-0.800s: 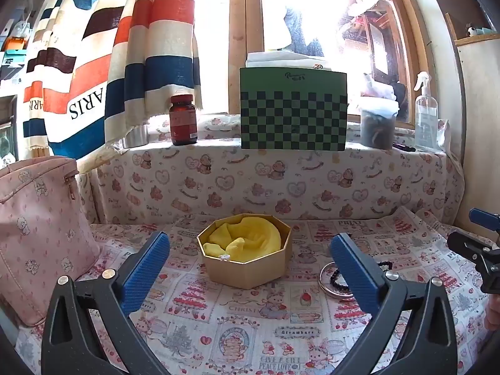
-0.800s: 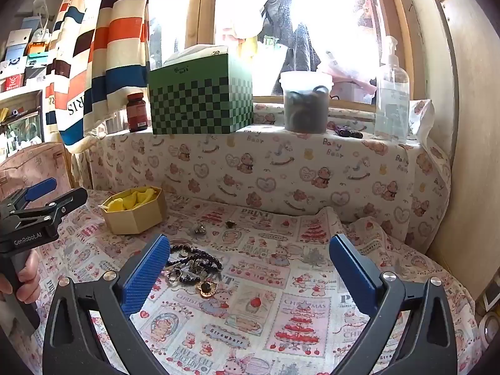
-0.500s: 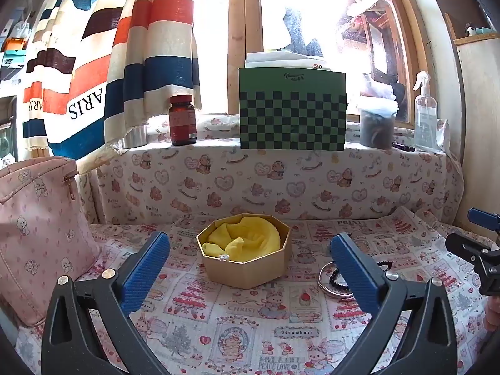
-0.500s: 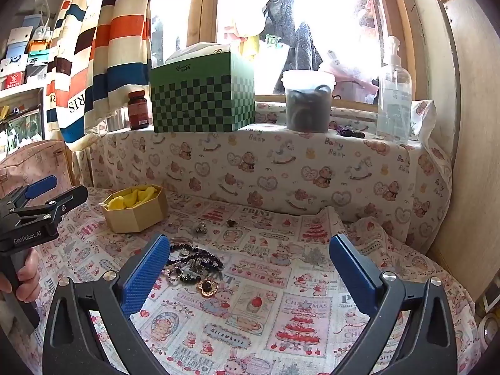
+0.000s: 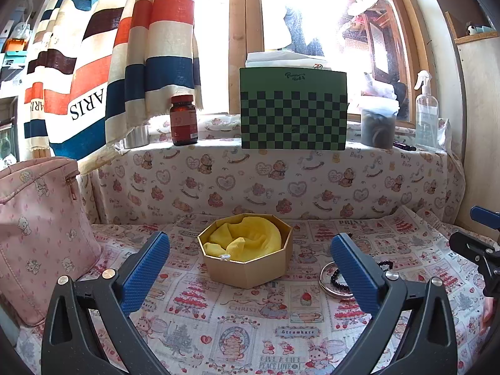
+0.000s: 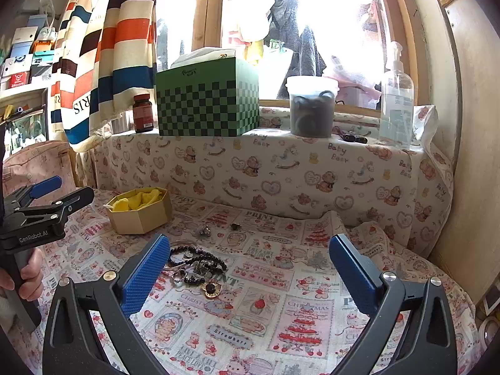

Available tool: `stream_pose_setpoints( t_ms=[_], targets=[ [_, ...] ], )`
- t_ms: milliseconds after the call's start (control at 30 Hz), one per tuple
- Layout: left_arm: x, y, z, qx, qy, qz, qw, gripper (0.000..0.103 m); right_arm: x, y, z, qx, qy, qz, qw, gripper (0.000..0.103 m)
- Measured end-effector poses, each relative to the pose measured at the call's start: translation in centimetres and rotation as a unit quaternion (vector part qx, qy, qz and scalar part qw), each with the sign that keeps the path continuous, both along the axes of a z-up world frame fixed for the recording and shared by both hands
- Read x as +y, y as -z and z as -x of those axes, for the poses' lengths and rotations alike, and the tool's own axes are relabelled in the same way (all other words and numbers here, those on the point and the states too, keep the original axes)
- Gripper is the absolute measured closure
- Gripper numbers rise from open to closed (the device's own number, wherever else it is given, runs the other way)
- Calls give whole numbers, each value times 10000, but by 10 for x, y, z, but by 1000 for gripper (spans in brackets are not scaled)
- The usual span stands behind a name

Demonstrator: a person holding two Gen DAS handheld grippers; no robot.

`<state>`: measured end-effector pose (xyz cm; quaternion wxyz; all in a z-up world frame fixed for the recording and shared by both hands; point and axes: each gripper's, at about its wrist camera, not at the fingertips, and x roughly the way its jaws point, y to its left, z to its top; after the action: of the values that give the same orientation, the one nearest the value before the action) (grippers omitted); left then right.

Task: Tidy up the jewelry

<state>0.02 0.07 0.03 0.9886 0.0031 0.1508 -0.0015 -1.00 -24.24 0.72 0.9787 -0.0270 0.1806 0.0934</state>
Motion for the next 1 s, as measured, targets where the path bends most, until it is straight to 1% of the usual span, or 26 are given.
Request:
stream_pose_setpoints(
  t_ms=[1000],
  targets=[
    [-1,3,0,12,24,3,10000,0,0,0,1,-25,59,30,10000,0]
  ],
)
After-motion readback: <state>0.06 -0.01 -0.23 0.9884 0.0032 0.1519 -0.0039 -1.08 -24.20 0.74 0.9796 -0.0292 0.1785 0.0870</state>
